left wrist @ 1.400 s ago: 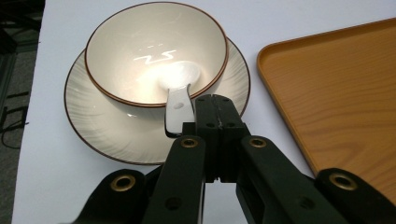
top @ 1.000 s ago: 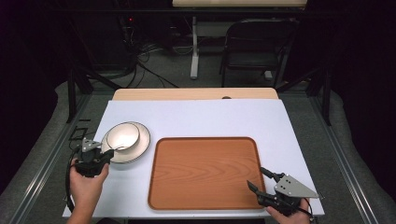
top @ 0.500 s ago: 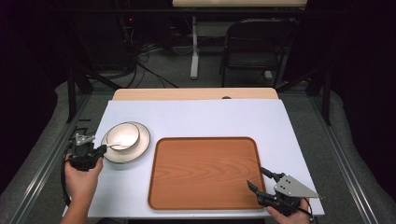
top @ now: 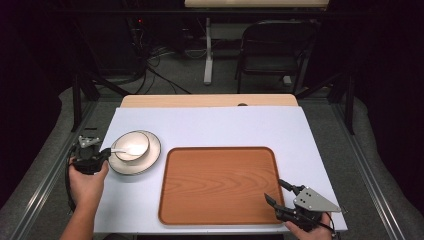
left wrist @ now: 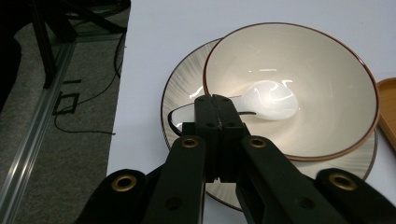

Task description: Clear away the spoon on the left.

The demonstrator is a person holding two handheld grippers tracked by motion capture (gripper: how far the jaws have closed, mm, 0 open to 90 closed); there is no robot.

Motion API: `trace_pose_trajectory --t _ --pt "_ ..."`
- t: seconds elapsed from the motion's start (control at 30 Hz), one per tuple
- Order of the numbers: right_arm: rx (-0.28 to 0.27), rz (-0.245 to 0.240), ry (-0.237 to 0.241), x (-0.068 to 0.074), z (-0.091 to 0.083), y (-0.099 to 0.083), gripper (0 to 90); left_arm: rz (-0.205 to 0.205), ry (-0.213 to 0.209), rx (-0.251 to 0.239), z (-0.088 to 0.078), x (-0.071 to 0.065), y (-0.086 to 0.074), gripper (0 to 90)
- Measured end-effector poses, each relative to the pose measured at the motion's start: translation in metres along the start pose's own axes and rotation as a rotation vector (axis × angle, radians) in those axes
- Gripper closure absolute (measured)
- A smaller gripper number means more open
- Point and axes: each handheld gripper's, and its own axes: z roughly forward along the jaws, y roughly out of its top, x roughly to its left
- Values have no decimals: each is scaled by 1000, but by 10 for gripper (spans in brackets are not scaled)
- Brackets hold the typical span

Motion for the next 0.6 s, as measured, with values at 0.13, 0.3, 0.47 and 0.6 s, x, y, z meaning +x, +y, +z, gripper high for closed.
trace_pose_trajectory --t 0.13,0.3,0.47,0.6 --pt "1 0 0 0 0 0 366 -11 7 -1 5 3 3 900" --pt "1 0 0 0 0 0 366 -42 4 -8 7 7 5 900" --pt "1 -1 1 0 0 0 366 -85 -9 -25 3 11 6 885" --pt "1 0 1 0 0 0 366 -128 -17 -27 1 15 7 808"
